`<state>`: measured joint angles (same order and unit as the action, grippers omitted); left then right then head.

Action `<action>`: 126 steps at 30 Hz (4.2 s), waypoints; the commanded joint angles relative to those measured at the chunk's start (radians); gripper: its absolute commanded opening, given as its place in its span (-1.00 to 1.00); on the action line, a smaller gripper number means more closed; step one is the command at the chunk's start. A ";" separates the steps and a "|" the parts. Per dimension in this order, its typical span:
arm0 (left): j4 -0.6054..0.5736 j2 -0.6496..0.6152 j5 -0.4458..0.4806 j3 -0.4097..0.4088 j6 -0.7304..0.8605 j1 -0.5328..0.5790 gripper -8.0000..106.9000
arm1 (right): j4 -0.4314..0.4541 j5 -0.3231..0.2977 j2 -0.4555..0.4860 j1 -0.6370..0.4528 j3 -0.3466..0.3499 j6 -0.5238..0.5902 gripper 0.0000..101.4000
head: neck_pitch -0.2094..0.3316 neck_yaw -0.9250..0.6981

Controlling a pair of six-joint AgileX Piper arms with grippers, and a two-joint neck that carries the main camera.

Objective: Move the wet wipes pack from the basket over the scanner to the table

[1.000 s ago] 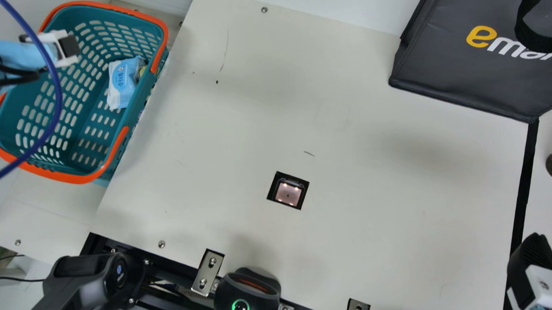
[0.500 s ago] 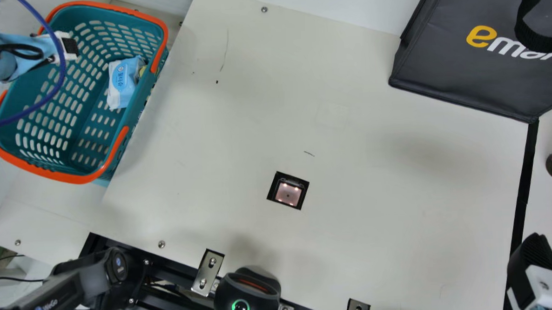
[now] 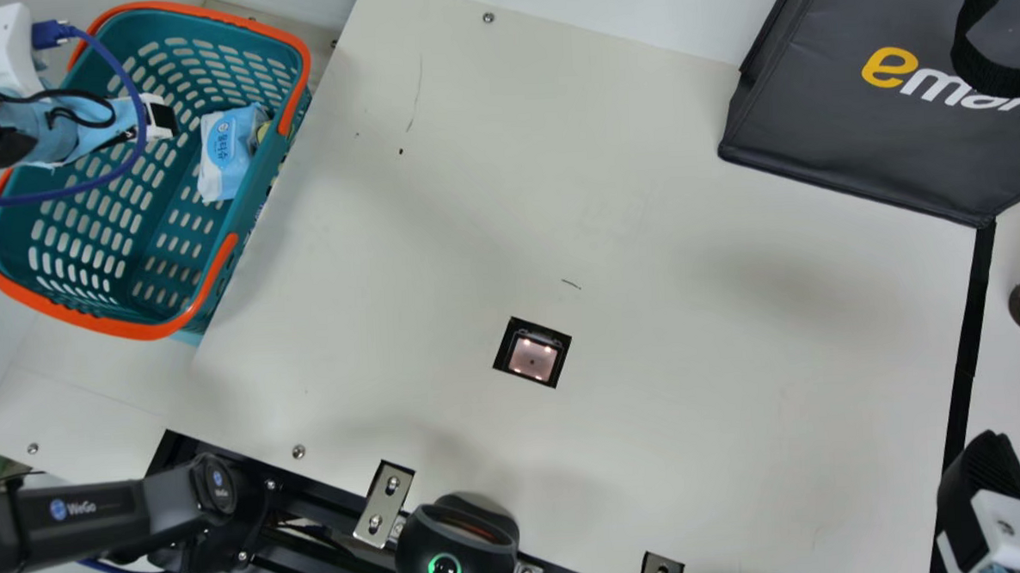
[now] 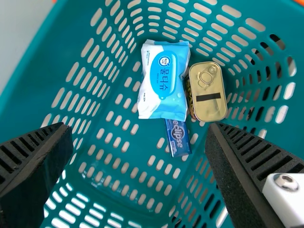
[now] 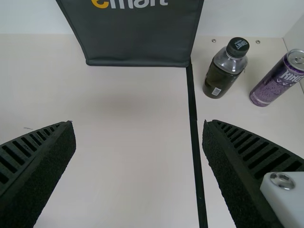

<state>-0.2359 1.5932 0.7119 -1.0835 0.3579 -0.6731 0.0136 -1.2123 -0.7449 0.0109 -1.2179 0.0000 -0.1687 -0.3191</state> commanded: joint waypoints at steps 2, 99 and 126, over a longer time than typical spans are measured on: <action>-0.021 0.040 -0.017 0.004 0.029 -0.004 0.71 | 0.000 0.000 0.000 0.000 0.000 0.000 0.87 | 0.030 -0.002; 0.036 0.678 -0.306 -0.235 -0.511 0.128 0.47 | 0.000 0.003 0.000 0.000 0.000 0.000 0.87 | 0.030 -0.002; -0.034 0.495 -0.291 -0.162 -0.444 0.120 -1.00 | 0.000 0.003 0.000 0.000 0.000 0.000 0.87 | 0.030 -0.002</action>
<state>-0.2663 2.1077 0.4213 -1.2524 -0.0890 -0.5531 0.0136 -1.2091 -0.7449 0.0109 -1.2179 0.0000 -0.1687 -0.3191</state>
